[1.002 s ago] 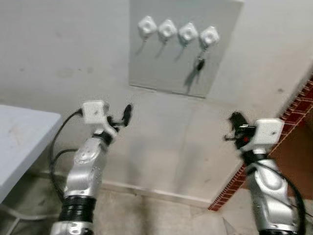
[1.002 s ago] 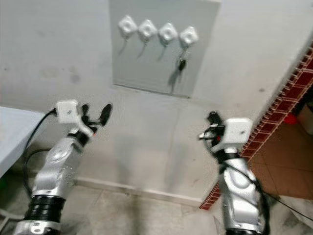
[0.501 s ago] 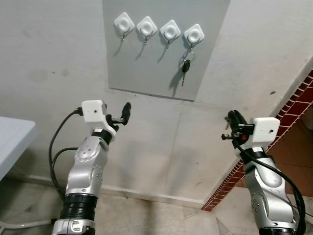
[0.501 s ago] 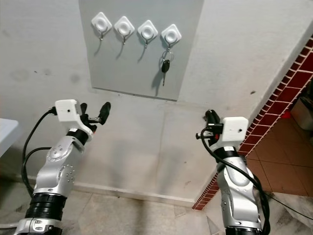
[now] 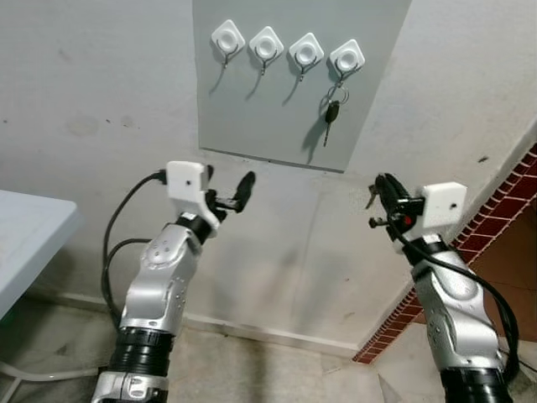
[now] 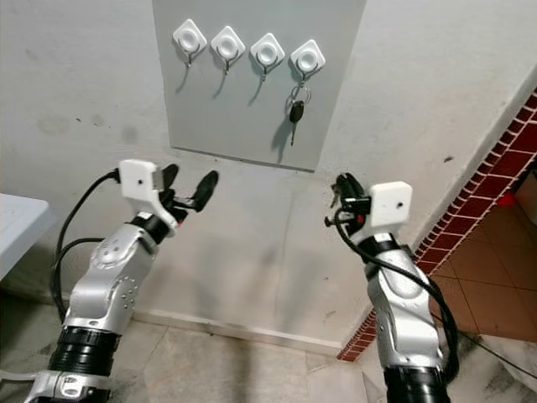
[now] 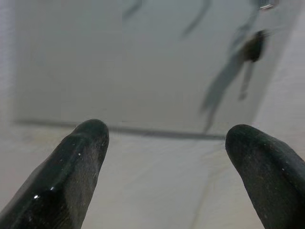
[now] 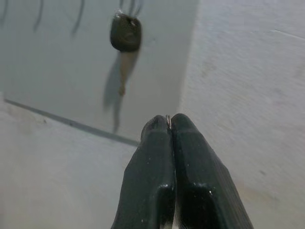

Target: Hang keys on a hook

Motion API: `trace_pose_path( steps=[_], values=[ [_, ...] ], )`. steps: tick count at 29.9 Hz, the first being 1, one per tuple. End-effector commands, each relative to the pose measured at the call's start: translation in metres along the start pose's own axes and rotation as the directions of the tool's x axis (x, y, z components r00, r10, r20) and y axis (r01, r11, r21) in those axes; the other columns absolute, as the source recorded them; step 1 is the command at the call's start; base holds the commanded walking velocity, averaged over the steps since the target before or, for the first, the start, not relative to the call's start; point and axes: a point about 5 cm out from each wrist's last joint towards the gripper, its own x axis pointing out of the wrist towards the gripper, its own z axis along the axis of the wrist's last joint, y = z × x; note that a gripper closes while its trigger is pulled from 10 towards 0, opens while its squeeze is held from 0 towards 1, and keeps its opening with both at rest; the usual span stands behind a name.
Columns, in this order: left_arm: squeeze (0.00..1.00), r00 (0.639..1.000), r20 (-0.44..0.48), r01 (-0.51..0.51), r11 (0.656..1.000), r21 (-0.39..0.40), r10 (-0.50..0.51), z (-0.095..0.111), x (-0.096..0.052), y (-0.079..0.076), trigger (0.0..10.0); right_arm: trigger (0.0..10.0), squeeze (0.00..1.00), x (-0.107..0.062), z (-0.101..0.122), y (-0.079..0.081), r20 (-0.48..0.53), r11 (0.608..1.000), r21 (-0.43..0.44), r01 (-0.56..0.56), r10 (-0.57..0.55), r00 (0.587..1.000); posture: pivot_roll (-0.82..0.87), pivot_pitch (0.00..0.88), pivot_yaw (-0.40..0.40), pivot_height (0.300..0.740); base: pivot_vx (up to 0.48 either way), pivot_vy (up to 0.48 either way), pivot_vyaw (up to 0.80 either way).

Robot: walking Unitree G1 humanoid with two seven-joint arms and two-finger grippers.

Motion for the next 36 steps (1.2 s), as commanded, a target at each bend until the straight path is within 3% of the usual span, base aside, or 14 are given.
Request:
trace_pose_path(
  steps=[1,8,22,36],
  values=[
    [0.00,0.999,0.017,0.045,0.999,0.000,-0.045,0.007,0.004,-0.008,10.0,10.0,0.00,0.007,0.008,0.003,0.037,0.999,-0.008,-0.033,0.034,0.999,0.00,0.002,-0.073,0.740,0.000,0.000,0.00],
    [0.00,0.997,0.034,0.076,0.997,-0.007,-0.076,0.015,0.006,-0.015,10.0,10.0,0.00,0.025,0.020,0.012,0.087,0.997,0.010,-0.071,0.070,0.994,0.00,0.004,-0.072,0.740,0.000,0.000,0.00],
    [0.00,0.996,0.061,0.069,0.998,0.003,-0.069,0.027,0.006,-0.009,10.0,10.0,0.00,0.058,0.046,0.033,0.188,0.976,0.049,-0.214,0.201,0.961,0.02,0.000,-0.081,0.740,0.000,0.000,0.00],
    [0.00,0.995,0.074,0.064,0.998,0.002,-0.064,0.032,0.007,-0.009,10.0,10.0,0.00,0.073,0.057,0.045,0.234,0.946,0.089,-0.312,0.285,0.930,0.03,0.000,-0.090,0.740,0.000,0.000,0.00]
  ],
)
